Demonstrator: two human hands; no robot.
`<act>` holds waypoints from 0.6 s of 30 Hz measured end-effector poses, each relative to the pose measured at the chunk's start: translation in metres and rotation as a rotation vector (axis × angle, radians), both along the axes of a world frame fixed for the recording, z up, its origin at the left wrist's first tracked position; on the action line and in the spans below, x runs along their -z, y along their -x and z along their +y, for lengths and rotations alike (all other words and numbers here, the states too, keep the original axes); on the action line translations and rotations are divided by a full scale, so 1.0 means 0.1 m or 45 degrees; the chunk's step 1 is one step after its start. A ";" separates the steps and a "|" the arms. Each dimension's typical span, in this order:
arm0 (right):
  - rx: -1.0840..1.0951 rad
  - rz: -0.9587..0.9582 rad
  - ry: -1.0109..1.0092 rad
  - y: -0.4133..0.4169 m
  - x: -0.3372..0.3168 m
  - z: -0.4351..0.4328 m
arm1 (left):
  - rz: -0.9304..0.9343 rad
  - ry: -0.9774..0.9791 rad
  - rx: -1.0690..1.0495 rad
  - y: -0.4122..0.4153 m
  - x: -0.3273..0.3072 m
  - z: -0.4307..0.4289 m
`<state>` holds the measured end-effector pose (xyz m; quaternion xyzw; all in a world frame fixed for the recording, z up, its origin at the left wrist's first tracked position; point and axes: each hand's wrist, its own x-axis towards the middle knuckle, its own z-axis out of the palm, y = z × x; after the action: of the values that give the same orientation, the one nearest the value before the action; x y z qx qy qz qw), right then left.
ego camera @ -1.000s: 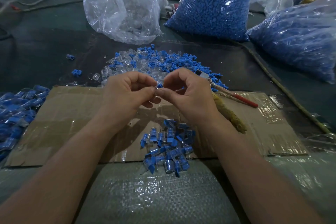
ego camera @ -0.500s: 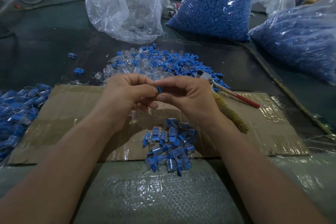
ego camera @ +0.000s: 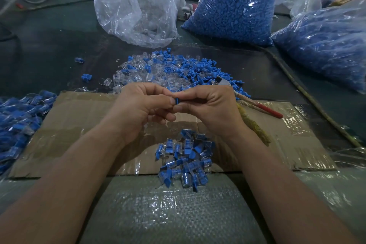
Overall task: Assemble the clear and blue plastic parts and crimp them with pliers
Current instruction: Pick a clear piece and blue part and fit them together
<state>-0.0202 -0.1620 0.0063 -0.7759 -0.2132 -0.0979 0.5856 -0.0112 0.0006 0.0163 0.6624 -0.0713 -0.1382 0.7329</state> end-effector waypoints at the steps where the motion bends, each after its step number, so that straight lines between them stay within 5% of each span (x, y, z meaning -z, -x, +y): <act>1: 0.001 -0.002 0.005 0.00 0.01 0.00 | -0.001 -0.001 -0.002 0.00 0.00 0.00; 14: -0.023 0.027 0.150 0.02 -0.03 0.02 | -0.015 -0.062 -0.018 -0.01 0.02 0.00; 18: 0.216 -0.030 0.221 0.03 -0.13 -0.12 | -0.012 -0.027 -0.017 -0.01 0.01 0.01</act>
<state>-0.0230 -0.1737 0.0192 -0.8376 -0.1612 -0.1376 0.5034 -0.0106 0.0015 0.0154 0.6711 -0.0689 -0.1308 0.7265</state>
